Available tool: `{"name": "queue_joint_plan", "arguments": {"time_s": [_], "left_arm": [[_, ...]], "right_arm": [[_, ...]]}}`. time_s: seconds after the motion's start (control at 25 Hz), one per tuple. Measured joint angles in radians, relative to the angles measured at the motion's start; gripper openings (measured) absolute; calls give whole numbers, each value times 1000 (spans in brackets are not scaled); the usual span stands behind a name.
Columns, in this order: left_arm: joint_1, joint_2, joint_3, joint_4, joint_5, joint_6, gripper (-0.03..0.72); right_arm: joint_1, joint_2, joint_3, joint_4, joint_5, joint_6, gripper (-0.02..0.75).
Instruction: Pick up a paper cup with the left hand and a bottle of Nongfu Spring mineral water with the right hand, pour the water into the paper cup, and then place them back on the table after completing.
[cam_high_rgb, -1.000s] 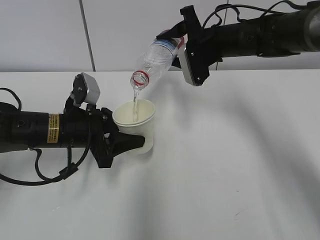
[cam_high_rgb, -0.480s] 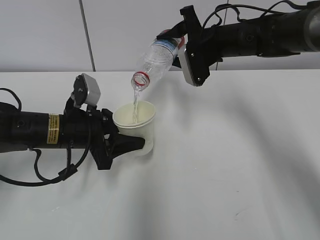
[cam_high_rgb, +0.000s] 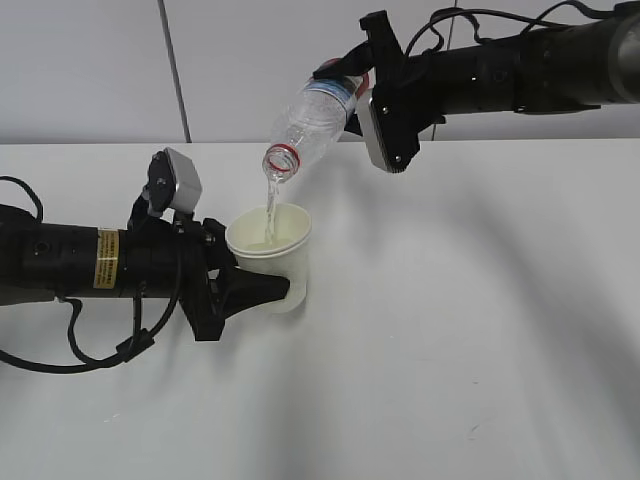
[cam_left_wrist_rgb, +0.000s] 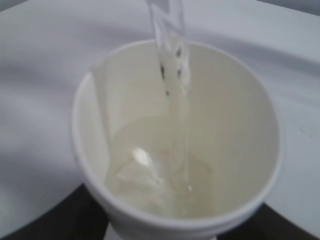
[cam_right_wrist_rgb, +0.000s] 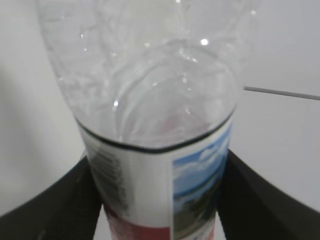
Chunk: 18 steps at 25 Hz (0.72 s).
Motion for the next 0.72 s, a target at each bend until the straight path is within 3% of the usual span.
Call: {"name": "queue_joint_plan", "arguments": {"time_s": [0.72], "left_arm": [[0,0,0,1,3,0,375]], "right_arm": [[0,0,0,0,0,0,473]]}}
